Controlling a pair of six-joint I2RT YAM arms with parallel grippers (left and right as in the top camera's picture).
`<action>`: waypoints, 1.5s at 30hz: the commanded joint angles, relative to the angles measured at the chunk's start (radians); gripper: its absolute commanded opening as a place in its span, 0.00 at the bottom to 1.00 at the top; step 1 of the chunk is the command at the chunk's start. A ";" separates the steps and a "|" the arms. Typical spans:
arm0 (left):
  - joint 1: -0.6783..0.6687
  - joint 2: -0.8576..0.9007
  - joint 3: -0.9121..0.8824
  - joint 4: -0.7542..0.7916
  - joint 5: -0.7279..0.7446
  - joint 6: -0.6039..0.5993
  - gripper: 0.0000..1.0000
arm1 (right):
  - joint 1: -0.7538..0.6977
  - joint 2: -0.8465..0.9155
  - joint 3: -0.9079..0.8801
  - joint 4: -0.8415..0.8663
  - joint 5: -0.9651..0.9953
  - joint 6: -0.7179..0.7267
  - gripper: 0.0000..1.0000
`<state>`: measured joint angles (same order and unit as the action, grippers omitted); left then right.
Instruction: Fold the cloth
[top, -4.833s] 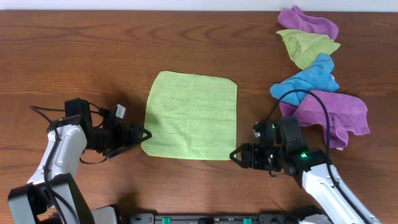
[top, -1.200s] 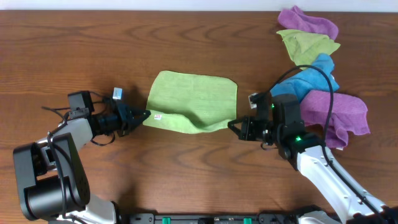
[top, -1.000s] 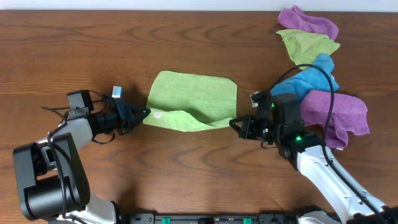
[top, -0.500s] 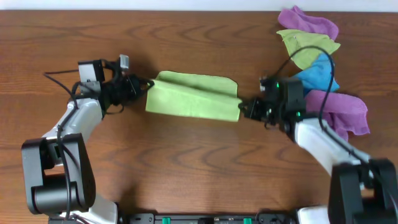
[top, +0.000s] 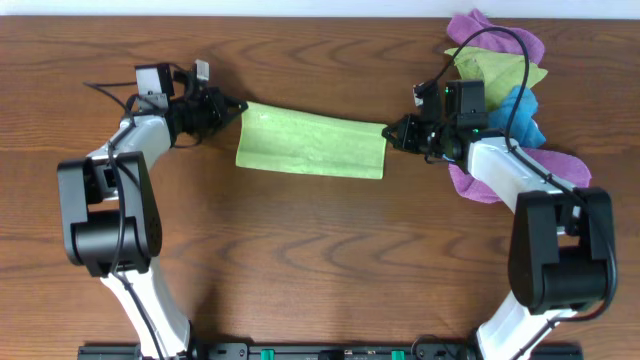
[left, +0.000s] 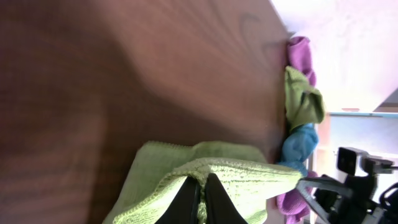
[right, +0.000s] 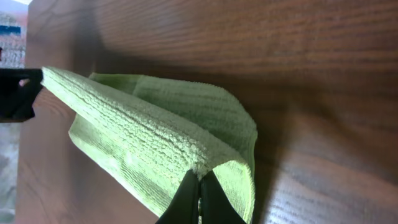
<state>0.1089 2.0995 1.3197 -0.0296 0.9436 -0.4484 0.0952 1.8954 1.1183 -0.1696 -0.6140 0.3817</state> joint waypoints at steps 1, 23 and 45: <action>0.012 0.037 0.072 -0.006 0.000 -0.002 0.06 | -0.023 0.034 0.038 -0.006 0.022 -0.023 0.02; 0.081 0.047 0.090 -0.489 0.002 0.304 0.06 | 0.055 0.037 0.045 -0.175 0.013 0.008 0.01; 0.084 -0.016 0.089 -0.689 -0.174 0.411 0.06 | 0.116 0.084 0.045 -0.124 0.056 0.033 0.01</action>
<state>0.1898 2.1082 1.3998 -0.7120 0.8207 -0.0692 0.2062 1.9350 1.1511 -0.2939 -0.5686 0.4000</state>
